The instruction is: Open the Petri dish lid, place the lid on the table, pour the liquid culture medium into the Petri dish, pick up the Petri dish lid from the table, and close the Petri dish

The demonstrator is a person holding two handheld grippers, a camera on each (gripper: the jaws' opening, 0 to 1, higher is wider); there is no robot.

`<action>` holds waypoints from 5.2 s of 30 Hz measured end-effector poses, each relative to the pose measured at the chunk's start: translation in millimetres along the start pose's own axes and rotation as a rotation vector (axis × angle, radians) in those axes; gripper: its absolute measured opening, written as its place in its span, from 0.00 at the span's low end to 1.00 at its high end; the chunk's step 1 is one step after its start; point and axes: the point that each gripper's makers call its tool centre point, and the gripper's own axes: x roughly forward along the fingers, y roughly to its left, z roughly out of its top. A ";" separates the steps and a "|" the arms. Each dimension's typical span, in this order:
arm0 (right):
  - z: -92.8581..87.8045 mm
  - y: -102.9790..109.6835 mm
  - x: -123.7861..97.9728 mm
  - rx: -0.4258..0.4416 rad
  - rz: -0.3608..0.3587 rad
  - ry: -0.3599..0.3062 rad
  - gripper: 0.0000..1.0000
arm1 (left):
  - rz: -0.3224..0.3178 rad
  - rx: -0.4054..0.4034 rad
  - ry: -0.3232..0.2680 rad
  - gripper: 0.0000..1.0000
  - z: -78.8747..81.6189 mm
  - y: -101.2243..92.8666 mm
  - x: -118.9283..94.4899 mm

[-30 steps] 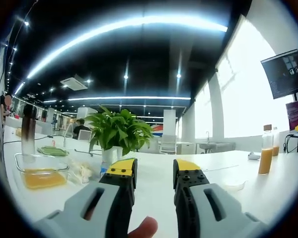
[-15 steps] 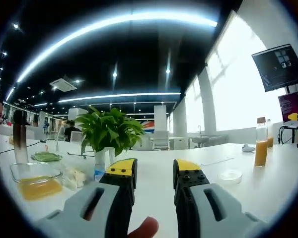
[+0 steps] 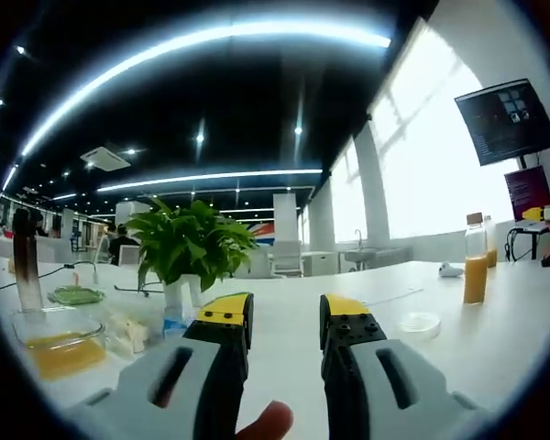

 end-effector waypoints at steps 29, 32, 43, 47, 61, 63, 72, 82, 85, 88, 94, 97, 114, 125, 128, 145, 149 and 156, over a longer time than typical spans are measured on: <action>4.7 61.9 33.6 0.022 0.251 0.025 0.34 | -0.315 -0.073 0.058 0.25 -26.2 -47.3 45.8; 5.3 70.7 37.1 0.026 0.280 0.025 0.34 | -0.363 -0.051 0.071 0.26 -28.5 -58.6 47.8; -7.8 111.9 53.9 -0.021 0.402 0.069 0.36 | -0.481 -0.101 0.105 0.28 -36.4 -88.7 68.4; -17.1 122.7 59.6 0.013 0.451 0.093 0.37 | -0.492 -0.122 0.107 0.28 -37.2 -95.9 77.4; -48.5 157.4 82.3 -0.052 0.557 0.166 0.39 | -0.654 -0.019 0.180 0.29 -59.3 -145.3 89.2; -55.7 163.5 86.4 -0.055 0.573 0.184 0.40 | -0.667 -0.005 0.185 0.29 -62.8 -151.4 93.9; -90.9 200.6 97.2 -0.112 0.694 0.290 0.45 | -0.847 0.105 0.250 0.31 -90.7 -189.3 97.0; -120.3 213.7 116.0 -0.182 0.755 0.357 0.51 | -0.946 0.167 0.313 0.34 -112.7 -206.1 101.3; -132.1 218.4 116.9 -0.213 0.780 0.377 0.54 | -0.980 0.156 0.319 0.35 -117.0 -213.0 98.9; -137.9 223.0 118.7 -0.233 0.801 0.389 0.56 | -1.002 0.197 0.340 0.38 -127.9 -218.0 101.7; -149.8 233.0 117.9 -0.278 0.875 0.451 0.60 | -1.076 0.206 0.387 0.42 -143.8 -226.3 106.6; -155.1 239.8 118.8 -0.298 0.914 0.498 0.63 | -1.104 0.238 0.401 0.43 -147.4 -230.7 111.0; -192.9 252.0 134.8 -0.328 0.980 0.647 0.69 | -1.234 0.280 0.513 0.47 -163.2 -252.1 124.7; -192.7 256.4 135.7 -0.382 1.050 0.732 0.69 | -1.282 0.344 0.555 0.51 -174.1 -251.6 137.2; -195.4 258.9 131.9 -0.399 1.080 0.775 0.73 | -1.289 0.355 0.564 0.51 -174.3 -252.4 140.5; -204.2 268.7 139.4 -0.547 1.151 0.912 0.68 | -1.416 0.437 0.636 0.56 -182.5 -265.4 133.7; -209.8 266.0 139.1 -0.610 1.174 0.954 0.66 | -1.424 0.457 0.642 0.56 -183.3 -270.0 136.4; -212.8 267.1 142.5 -0.644 1.194 0.961 0.64 | -1.458 0.498 0.657 0.57 -181.9 -274.6 130.9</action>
